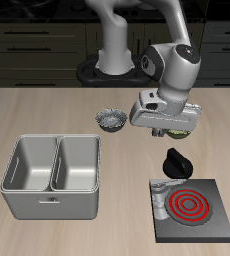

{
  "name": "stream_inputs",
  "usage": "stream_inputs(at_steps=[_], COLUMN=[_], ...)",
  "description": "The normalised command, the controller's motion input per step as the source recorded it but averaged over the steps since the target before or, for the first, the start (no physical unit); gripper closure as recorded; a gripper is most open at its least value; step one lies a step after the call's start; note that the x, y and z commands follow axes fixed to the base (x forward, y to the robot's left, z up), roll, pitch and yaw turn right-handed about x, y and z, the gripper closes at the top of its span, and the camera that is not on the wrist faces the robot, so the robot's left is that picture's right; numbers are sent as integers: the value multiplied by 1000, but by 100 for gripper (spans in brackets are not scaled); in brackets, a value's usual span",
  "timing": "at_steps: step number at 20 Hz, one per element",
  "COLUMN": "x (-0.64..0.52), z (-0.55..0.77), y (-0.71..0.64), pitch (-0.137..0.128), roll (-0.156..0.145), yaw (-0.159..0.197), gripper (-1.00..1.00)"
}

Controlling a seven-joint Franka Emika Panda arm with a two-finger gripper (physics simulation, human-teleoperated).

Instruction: Turn on the flat stove

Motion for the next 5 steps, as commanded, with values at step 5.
stream_inputs(at_steps=[5], x=[-151], z=[92], y=[386], pitch=[-8], roll=[66], yaw=[8], gripper=[-100])
